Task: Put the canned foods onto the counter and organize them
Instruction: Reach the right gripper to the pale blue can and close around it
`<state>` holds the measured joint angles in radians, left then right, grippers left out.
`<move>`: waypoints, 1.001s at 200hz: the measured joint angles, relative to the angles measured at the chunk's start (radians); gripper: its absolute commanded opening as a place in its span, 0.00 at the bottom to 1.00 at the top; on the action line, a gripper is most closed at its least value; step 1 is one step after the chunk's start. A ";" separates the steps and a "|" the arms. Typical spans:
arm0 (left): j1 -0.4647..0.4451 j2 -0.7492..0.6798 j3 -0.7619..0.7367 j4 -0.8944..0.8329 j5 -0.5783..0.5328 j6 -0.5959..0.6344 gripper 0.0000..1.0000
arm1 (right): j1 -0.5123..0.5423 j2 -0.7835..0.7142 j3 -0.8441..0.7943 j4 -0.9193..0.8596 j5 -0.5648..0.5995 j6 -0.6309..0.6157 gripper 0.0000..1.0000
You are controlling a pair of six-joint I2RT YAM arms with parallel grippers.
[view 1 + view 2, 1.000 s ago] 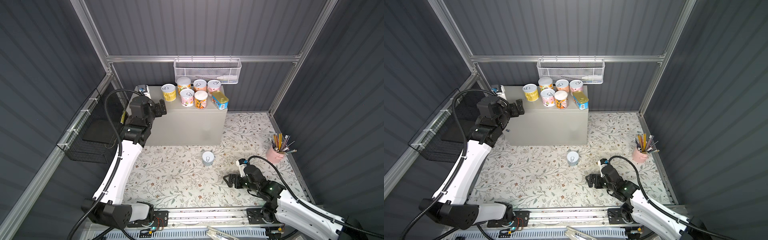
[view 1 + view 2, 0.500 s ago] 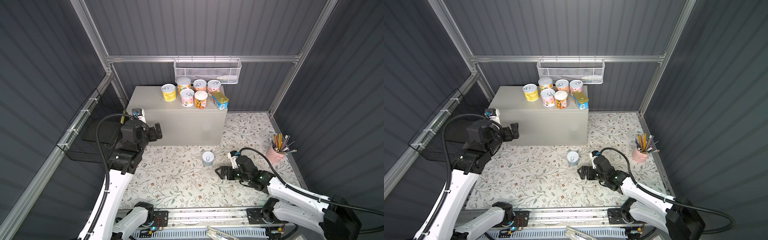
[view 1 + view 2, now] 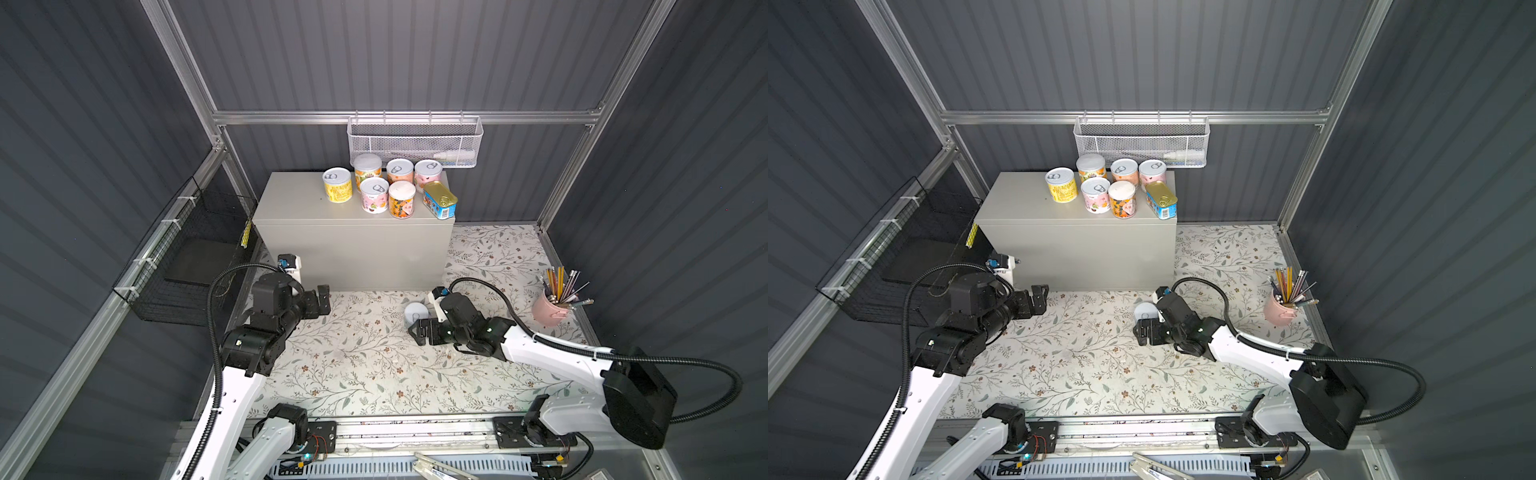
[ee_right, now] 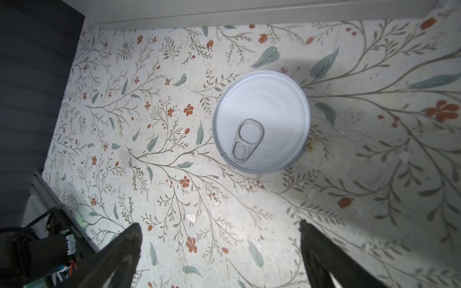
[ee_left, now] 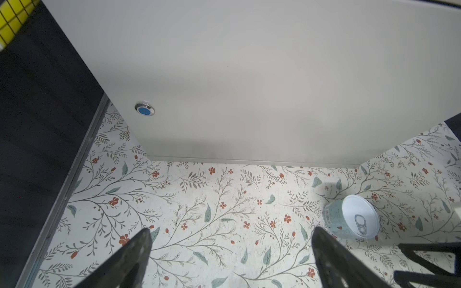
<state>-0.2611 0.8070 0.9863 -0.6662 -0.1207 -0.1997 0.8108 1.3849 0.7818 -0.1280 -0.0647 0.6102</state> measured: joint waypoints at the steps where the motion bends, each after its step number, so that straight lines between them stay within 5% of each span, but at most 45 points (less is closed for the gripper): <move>1: 0.000 -0.002 -0.002 0.000 0.001 0.000 1.00 | 0.000 0.003 0.002 -0.001 0.002 -0.001 0.99; 123: 0.000 -0.051 -0.140 0.000 0.062 -0.023 1.00 | 0.011 0.304 0.227 -0.084 0.212 -0.047 0.99; 200: 0.000 -0.029 -0.157 0.011 0.066 -0.020 1.00 | 0.011 0.376 0.287 -0.109 0.237 -0.070 0.70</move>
<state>-0.2611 0.7776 0.8291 -0.6548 -0.0547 -0.2199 0.8219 1.7611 1.0691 -0.2367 0.1726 0.5404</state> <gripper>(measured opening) 0.997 0.778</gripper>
